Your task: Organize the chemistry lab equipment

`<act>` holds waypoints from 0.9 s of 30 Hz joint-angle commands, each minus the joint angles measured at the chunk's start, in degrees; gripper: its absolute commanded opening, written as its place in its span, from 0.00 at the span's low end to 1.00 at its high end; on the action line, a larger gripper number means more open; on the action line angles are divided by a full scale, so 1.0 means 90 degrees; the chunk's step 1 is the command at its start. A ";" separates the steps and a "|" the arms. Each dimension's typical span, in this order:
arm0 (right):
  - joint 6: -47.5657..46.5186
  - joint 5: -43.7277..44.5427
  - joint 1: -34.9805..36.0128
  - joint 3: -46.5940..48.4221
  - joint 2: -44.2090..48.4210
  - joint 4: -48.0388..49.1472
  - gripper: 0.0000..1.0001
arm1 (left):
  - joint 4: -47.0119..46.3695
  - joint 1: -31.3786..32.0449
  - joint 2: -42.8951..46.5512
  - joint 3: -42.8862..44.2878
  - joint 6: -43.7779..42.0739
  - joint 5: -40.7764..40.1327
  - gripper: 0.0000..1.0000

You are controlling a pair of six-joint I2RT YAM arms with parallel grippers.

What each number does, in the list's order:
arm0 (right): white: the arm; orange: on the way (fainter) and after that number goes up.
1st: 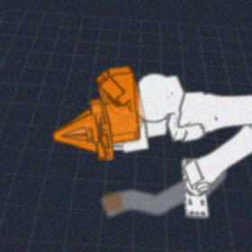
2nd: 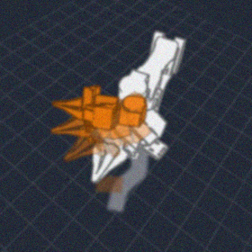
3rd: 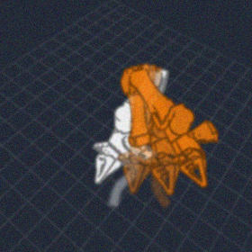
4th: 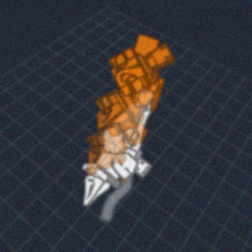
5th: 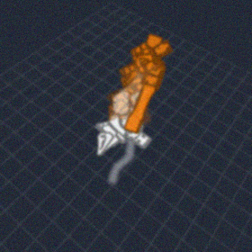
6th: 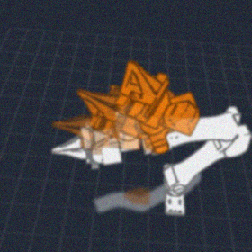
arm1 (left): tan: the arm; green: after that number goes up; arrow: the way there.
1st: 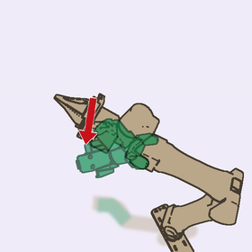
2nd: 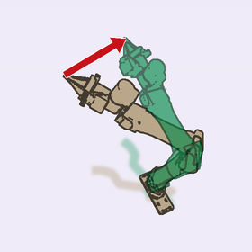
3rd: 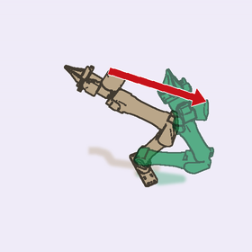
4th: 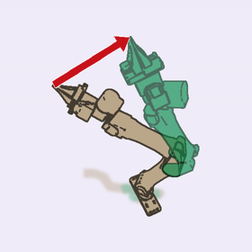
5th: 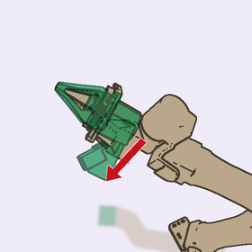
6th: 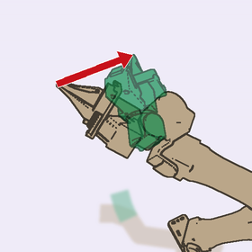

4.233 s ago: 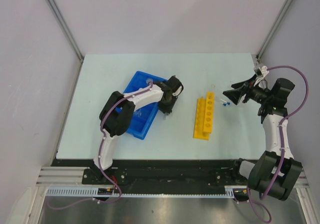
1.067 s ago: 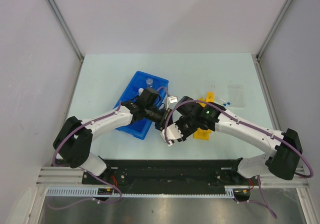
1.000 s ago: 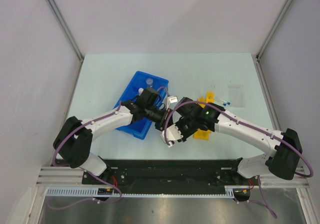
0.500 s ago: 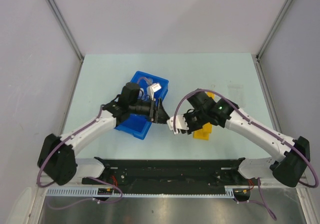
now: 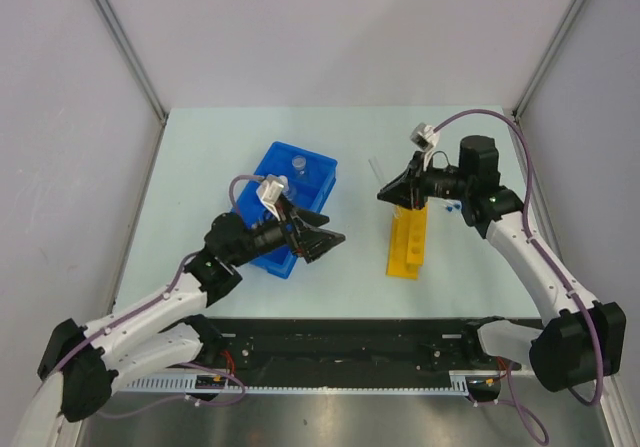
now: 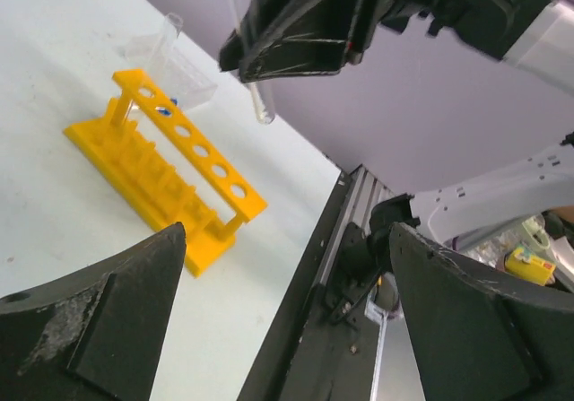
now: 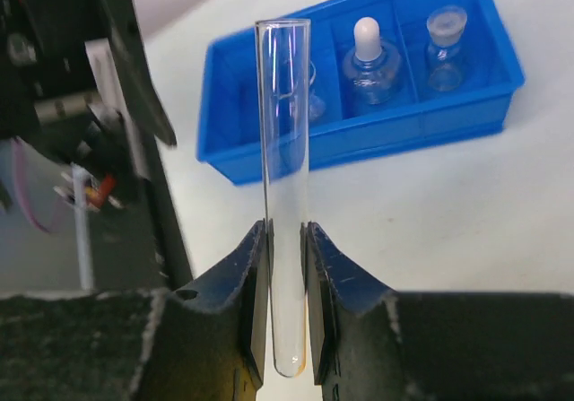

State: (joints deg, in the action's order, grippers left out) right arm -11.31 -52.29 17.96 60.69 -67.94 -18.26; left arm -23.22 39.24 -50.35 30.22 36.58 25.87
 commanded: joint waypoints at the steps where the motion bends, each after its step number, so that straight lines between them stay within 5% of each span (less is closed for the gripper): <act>1: 0.4120 -0.0607 -0.0665 -0.0736 0.0098 0.2964 0.17 | -0.1881 0.0746 -0.0662 0.0001 0.0252 -0.1564 0.99; 9: 0.5397 0.0165 -0.1164 -0.1362 0.0323 0.3347 0.17 | -0.1845 0.1332 -0.2617 0.1502 0.0857 -0.2726 0.98; 27: 0.5710 0.0293 -0.1321 -0.1625 0.0420 0.3465 0.18 | 0.0275 0.1860 -0.4766 0.3868 0.0692 -0.2923 0.62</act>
State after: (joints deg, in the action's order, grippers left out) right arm 38.89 -49.95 6.39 46.68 -65.95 9.98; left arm -25.06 55.29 -91.59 60.29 44.42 0.16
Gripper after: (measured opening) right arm 0.240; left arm 0.653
